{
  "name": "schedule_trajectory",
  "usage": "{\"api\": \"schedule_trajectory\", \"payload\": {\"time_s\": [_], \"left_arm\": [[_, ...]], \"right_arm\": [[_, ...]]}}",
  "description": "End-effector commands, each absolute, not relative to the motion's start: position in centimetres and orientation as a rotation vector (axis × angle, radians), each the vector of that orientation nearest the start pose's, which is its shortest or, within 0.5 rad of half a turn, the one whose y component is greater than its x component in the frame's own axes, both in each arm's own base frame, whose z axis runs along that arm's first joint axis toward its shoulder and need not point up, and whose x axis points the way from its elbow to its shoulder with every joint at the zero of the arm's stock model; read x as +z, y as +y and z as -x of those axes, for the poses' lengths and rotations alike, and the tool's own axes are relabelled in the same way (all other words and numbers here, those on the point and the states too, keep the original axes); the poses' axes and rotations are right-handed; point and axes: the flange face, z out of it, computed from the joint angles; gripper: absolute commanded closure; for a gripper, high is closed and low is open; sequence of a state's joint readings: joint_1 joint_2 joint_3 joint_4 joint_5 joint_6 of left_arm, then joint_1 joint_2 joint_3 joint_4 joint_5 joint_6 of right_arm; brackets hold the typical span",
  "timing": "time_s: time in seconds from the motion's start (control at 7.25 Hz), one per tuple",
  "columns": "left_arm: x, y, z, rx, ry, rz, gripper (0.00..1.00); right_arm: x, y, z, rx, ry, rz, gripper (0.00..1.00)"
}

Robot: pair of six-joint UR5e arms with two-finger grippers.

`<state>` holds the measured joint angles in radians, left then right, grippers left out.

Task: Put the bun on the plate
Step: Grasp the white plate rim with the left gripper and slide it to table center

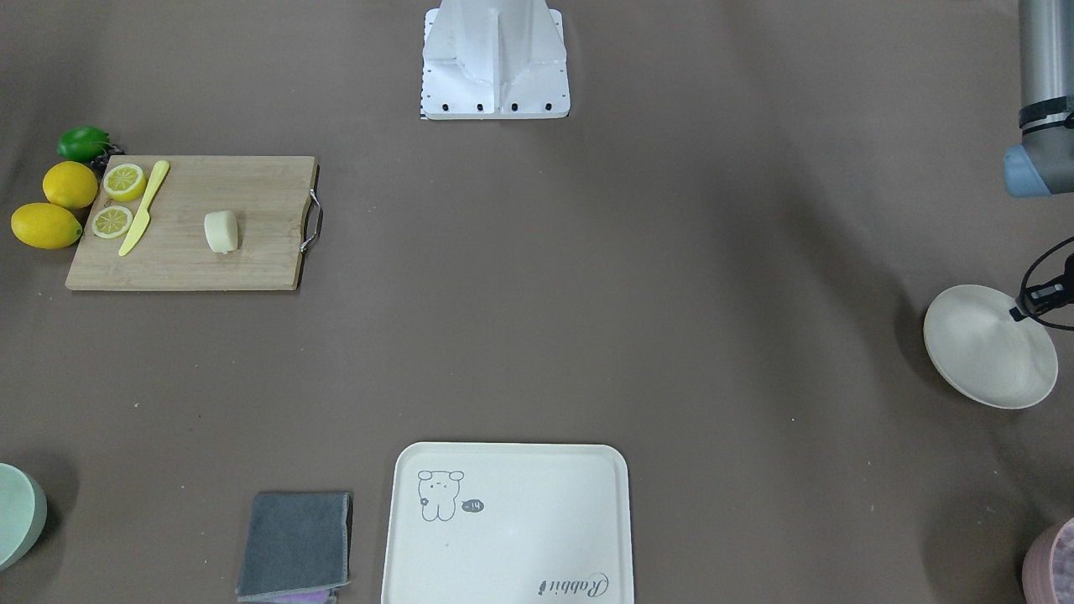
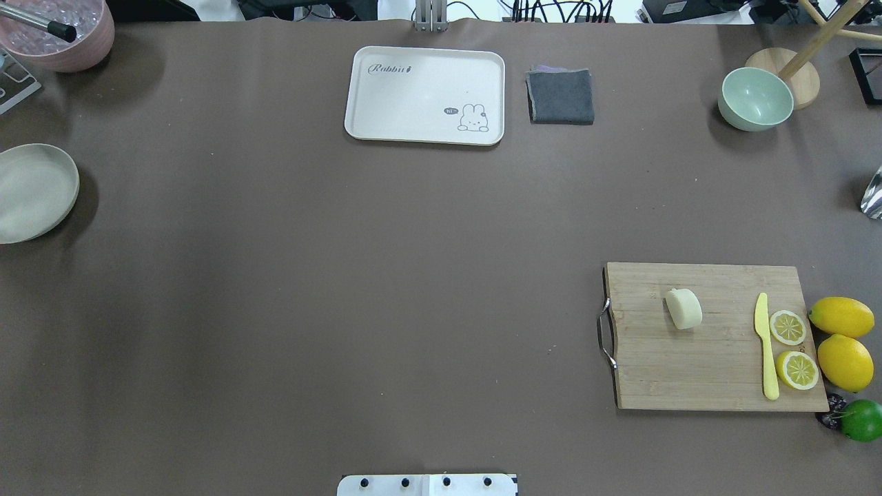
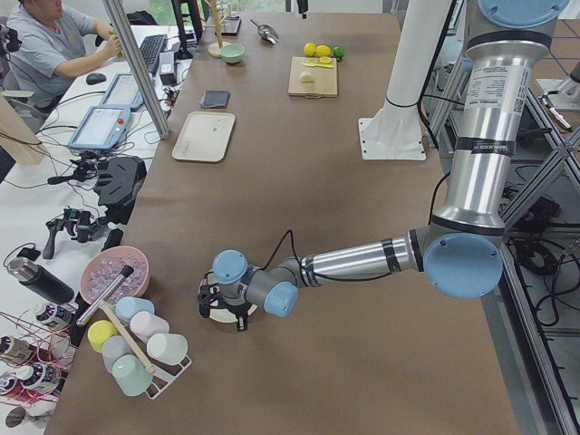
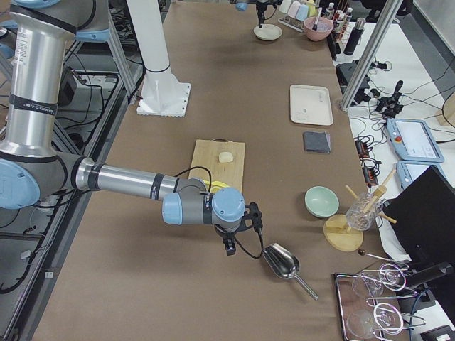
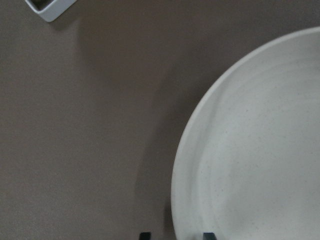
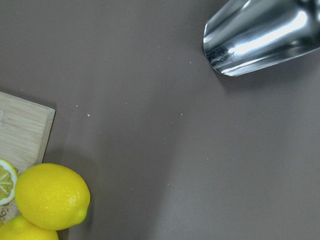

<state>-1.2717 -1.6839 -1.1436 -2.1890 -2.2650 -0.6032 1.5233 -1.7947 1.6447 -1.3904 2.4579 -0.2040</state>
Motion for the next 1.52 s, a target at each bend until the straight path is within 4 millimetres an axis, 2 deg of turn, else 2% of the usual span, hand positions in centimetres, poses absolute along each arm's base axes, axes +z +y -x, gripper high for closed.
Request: {"api": "schedule_trajectory", "payload": {"time_s": [0.0,0.14,0.28,0.41,0.55,0.69,0.83,0.97,1.1,1.24,1.38], "left_arm": [[74.1,-54.1,-9.5,-0.18,0.75,0.027,1.0],[72.1,-55.3,-9.9,-0.181,0.759,0.011,1.0],[68.6,-57.0,-10.5,-0.179,0.767,0.003,1.0],[62.5,-58.4,-11.3,-0.159,0.821,0.002,1.0],[55.5,-58.7,-11.8,-0.17,0.876,0.01,1.0],[47.5,-57.6,-15.4,-0.188,0.907,0.01,1.0],[40.9,-54.4,-20.9,-0.198,0.961,0.049,1.0],[34.2,-53.7,-26.6,-0.23,1.018,0.092,1.0],[29.4,-52.5,-32.0,-0.283,1.029,0.102,1.0],[27.7,-48.7,-40.2,-0.22,0.998,0.091,1.0],[25.4,-47.3,-45.8,-0.205,0.979,0.049,1.0]], "right_arm": [[69.2,-39.8,-3.7,-0.251,-0.884,-0.104,0.0],[68.8,-39.9,-3.7,-0.255,-0.883,-0.112,0.0],[68.6,-40.0,-3.7,-0.256,-0.883,-0.116,0.0],[68.1,-40.2,-3.7,-0.26,-0.882,-0.126,0.0],[67.6,-40.4,-3.7,-0.26,-0.881,-0.133,0.0],[67.2,-40.6,-3.7,-0.259,-0.879,-0.141,0.0],[67.0,-40.7,-3.7,-0.264,-0.873,-0.149,0.0],[67.0,-40.6,-3.7,-0.262,-0.874,-0.148,0.0],[66.9,-40.8,-3.0,-0.273,-0.876,-0.139,0.0],[65.6,-41.3,-2.1,-0.265,-0.879,-0.135,0.0],[64.2,-42.1,-0.1,-0.227,-0.889,-0.1,0.0]]}}
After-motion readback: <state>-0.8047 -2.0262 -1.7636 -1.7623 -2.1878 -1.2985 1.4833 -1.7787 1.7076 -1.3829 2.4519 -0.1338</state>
